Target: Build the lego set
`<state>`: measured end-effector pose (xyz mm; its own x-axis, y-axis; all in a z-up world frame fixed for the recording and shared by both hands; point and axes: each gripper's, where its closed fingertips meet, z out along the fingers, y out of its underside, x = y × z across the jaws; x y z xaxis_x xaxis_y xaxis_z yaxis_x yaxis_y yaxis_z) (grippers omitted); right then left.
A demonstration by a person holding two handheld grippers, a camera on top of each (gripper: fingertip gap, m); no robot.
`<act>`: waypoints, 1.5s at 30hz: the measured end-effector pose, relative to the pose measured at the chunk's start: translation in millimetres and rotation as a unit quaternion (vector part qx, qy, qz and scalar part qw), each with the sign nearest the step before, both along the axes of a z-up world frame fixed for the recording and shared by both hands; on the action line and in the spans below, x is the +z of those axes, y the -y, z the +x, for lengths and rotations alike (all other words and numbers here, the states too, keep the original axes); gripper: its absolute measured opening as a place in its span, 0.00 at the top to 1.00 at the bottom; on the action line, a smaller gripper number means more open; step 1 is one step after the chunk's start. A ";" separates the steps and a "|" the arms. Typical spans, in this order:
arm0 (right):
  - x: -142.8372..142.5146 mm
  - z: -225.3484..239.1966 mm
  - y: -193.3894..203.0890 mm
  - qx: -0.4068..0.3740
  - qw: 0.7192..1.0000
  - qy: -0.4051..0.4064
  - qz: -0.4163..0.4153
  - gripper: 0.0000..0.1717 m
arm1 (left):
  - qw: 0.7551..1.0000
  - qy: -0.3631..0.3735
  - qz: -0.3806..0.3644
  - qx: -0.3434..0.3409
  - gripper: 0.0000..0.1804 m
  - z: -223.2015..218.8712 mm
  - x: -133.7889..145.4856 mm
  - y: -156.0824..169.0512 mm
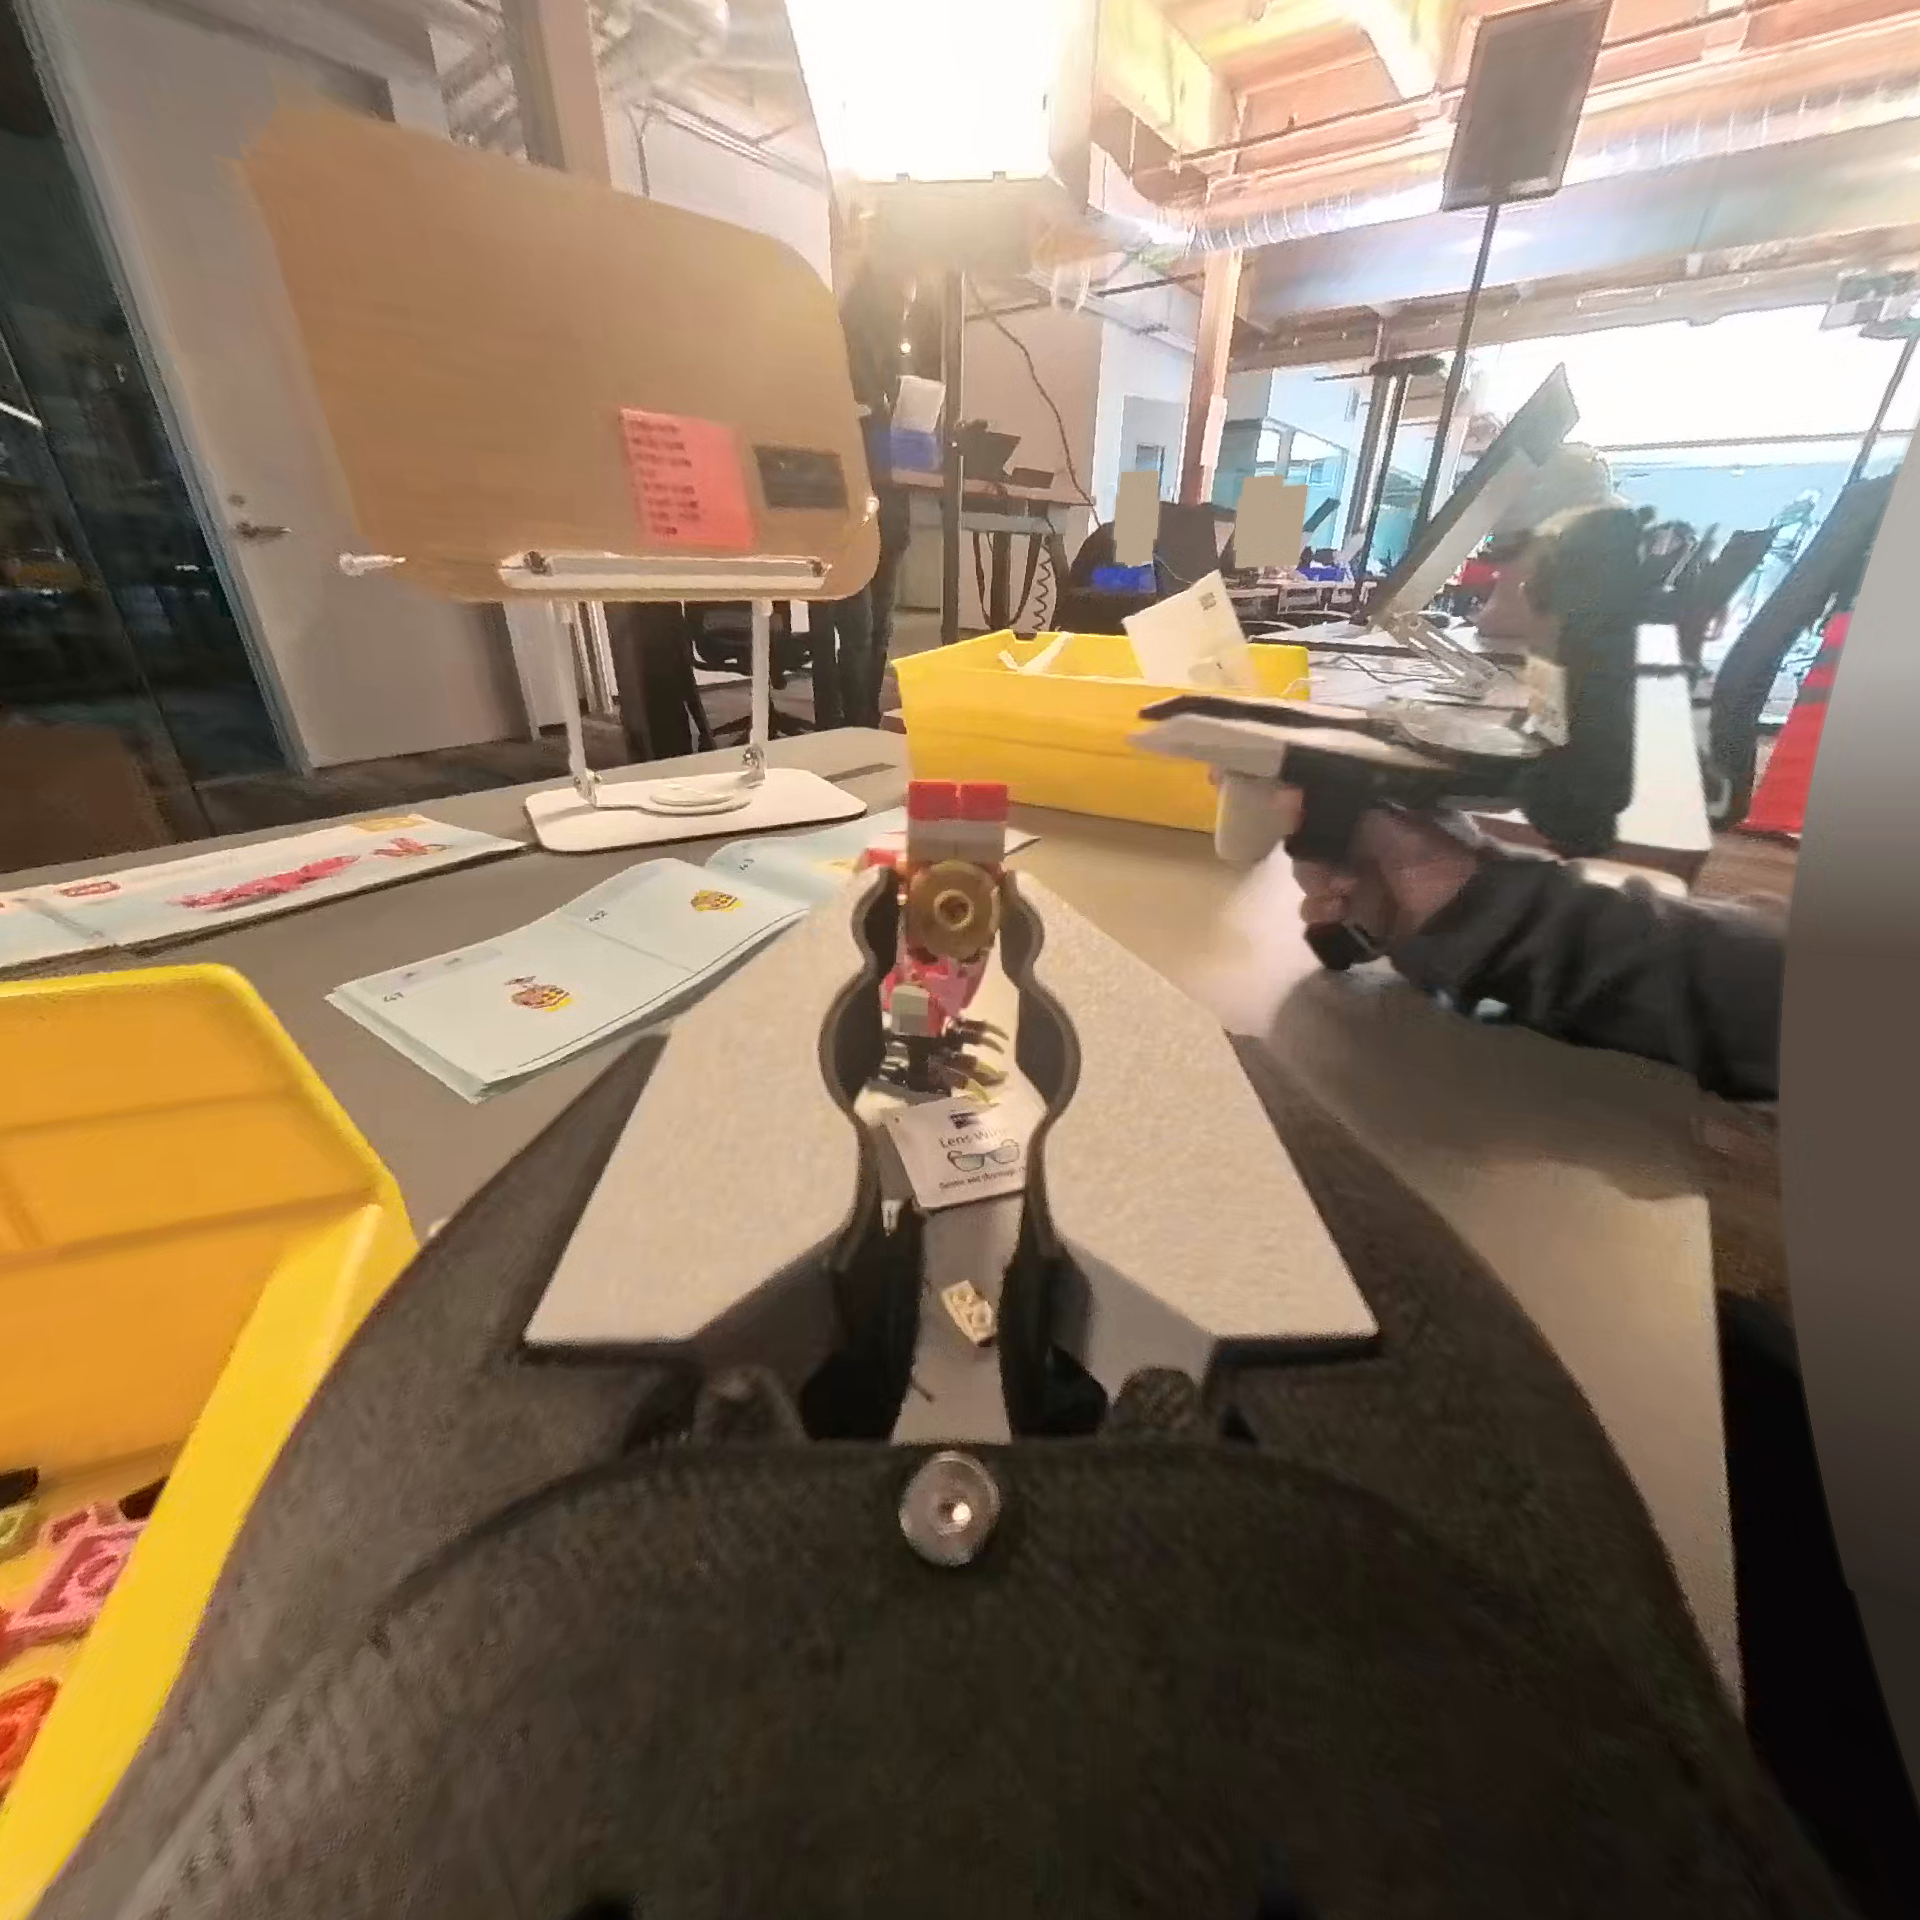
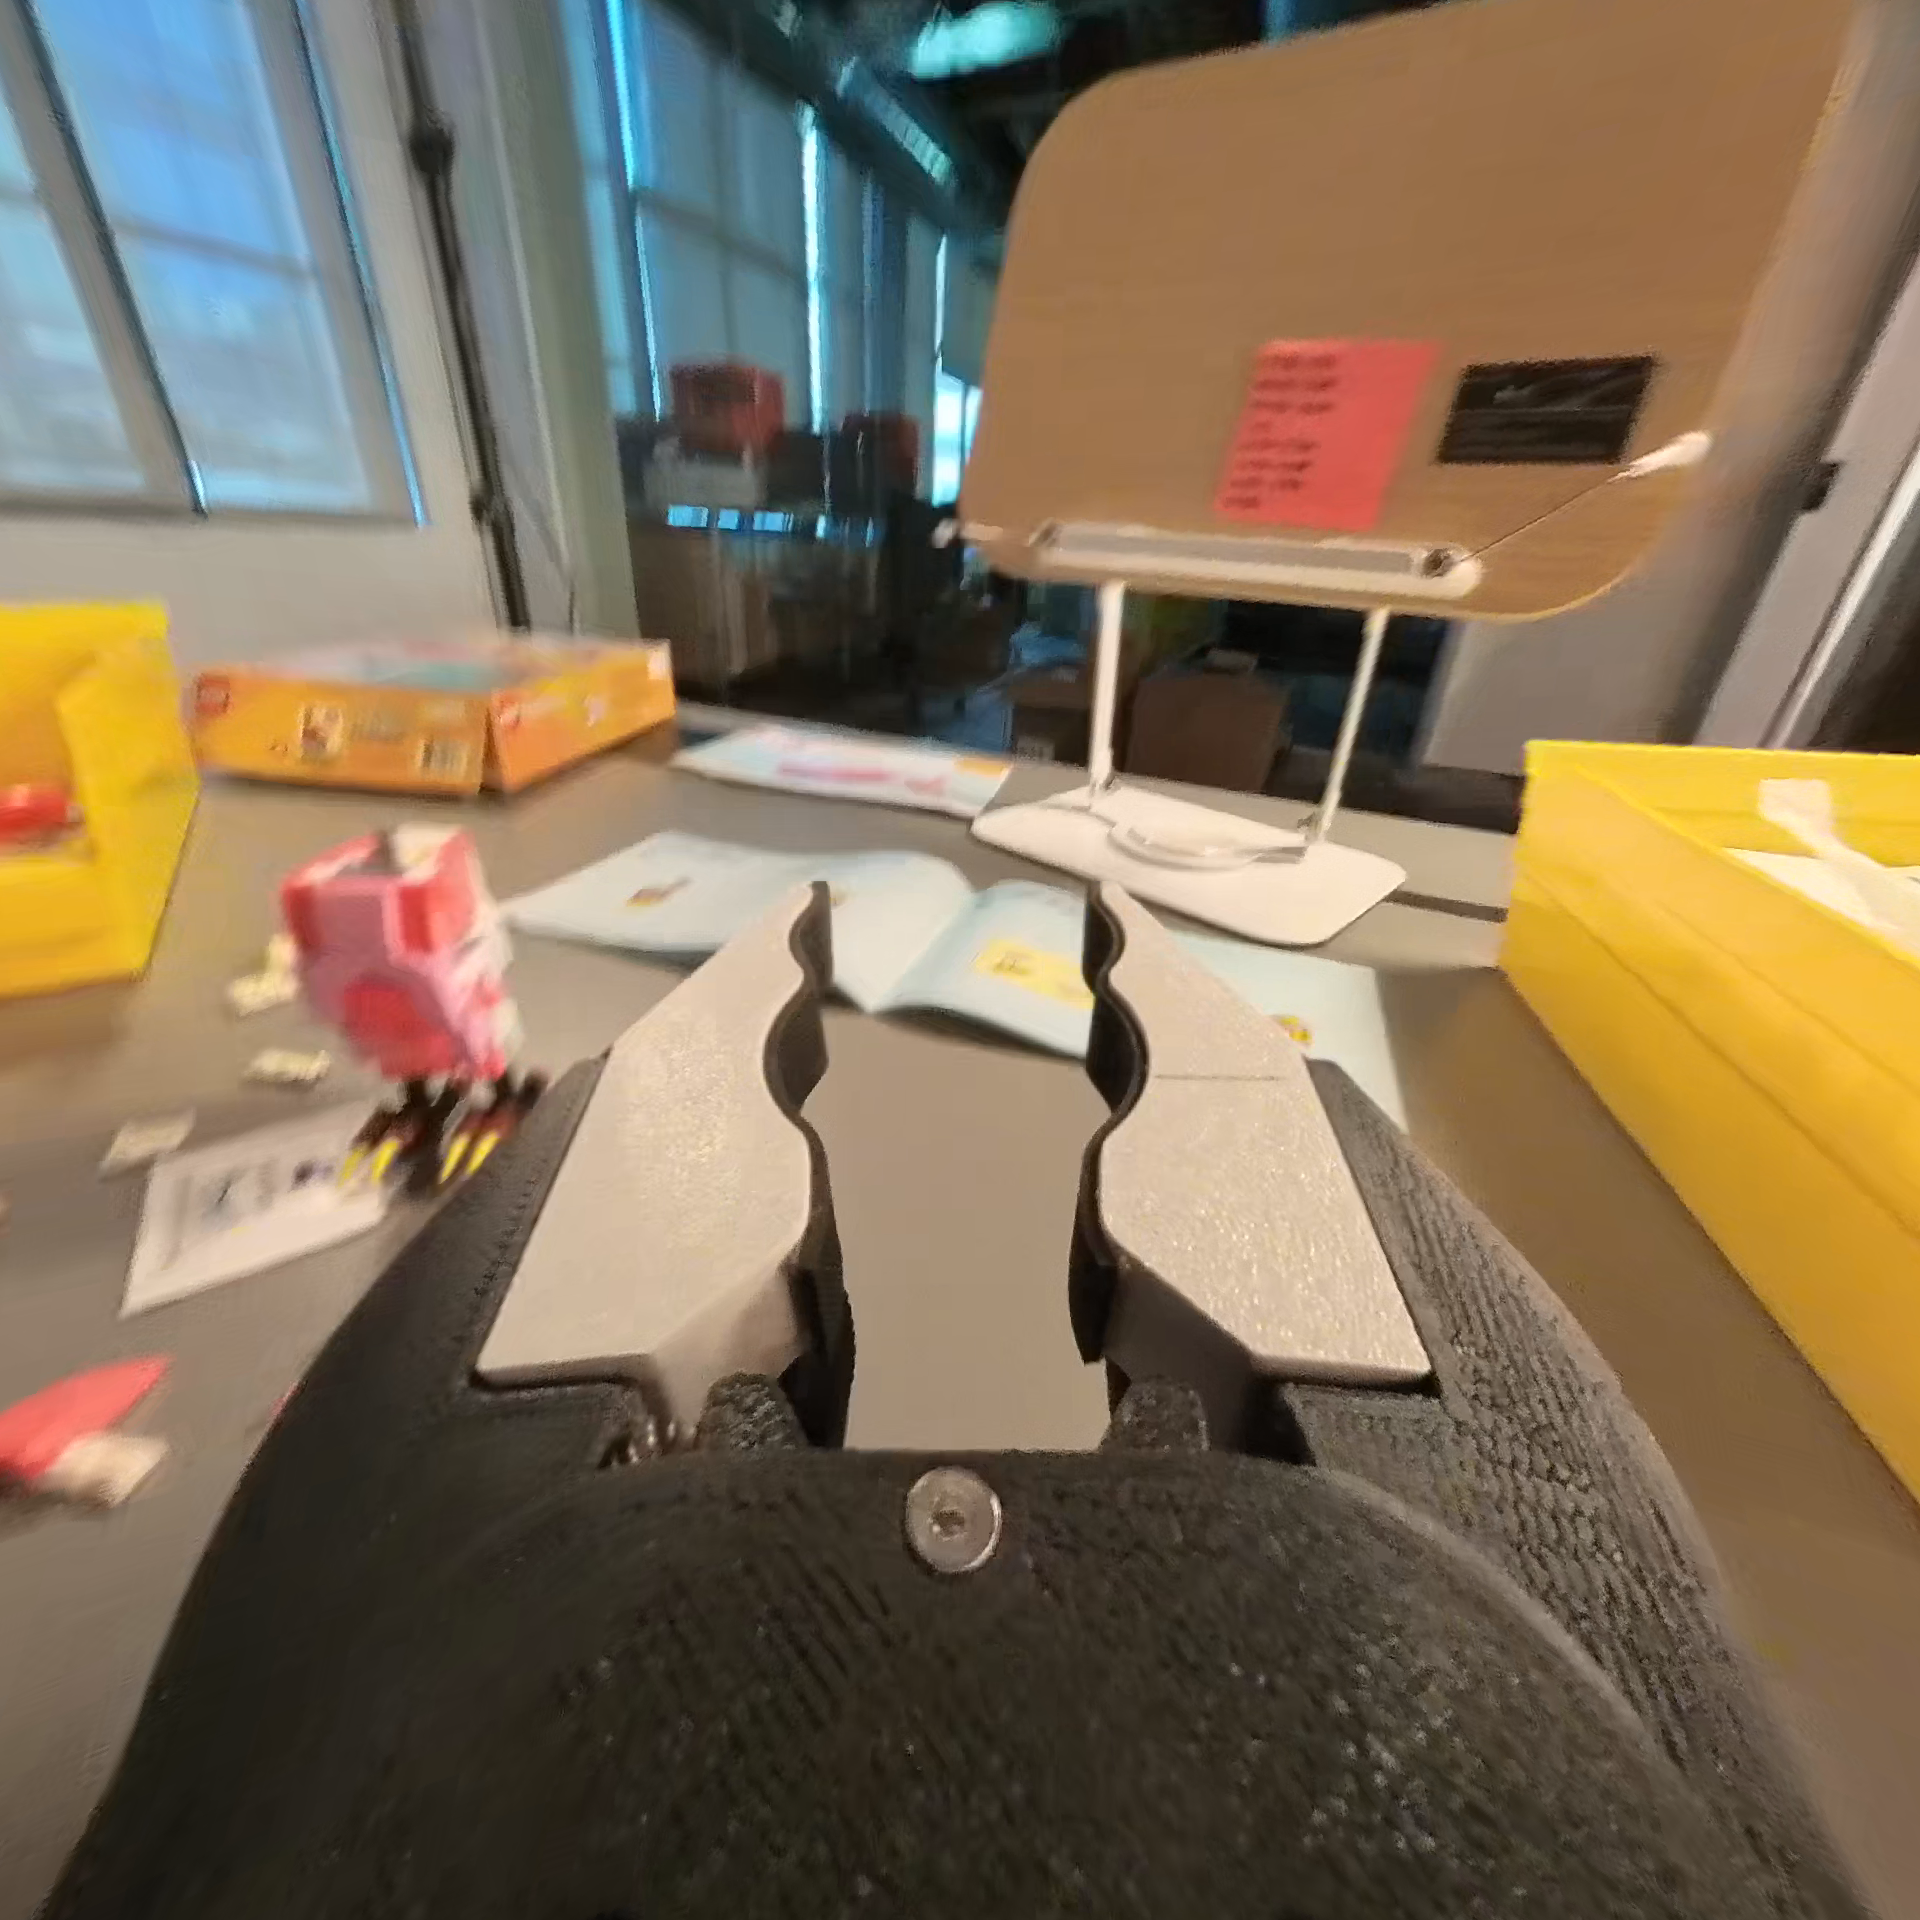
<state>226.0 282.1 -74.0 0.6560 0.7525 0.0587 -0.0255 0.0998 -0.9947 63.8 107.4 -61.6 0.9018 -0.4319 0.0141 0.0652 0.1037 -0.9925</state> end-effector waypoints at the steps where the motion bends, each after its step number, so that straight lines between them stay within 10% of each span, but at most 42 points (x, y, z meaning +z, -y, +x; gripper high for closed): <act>1: 5.6 4.9 -10.0 -0.005 1.000 -0.030 0.005 0.74 | 1.000 0.004 -0.005 0.002 0.91 -0.9 -1.6 -0.5; 14: 31.3 13.0 -94.1 -0.098 0.985 -0.038 0.133 0.82 | 0.992 0.079 -0.070 -0.062 0.91 3.6 -12.3 -9.2; 30: 42.5 62.1 -126.7 -0.114 0.978 -0.045 0.167 0.87 | 0.930 -0.163 -0.258 -0.205 0.90 217.0 -75.5 -78.2; 45: 37.4 61.9 -126.7 -0.097 0.982 -0.031 0.158 0.88 | 0.898 -0.199 -0.338 -0.200 0.90 226.3 -117.9 -77.2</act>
<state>288.0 408.9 -36.6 0.7951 0.5633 0.2250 -0.0351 0.4130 -0.9100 290.1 184.5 -179.5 0.6686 -0.7361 0.1057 -0.4110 -0.4843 -0.7724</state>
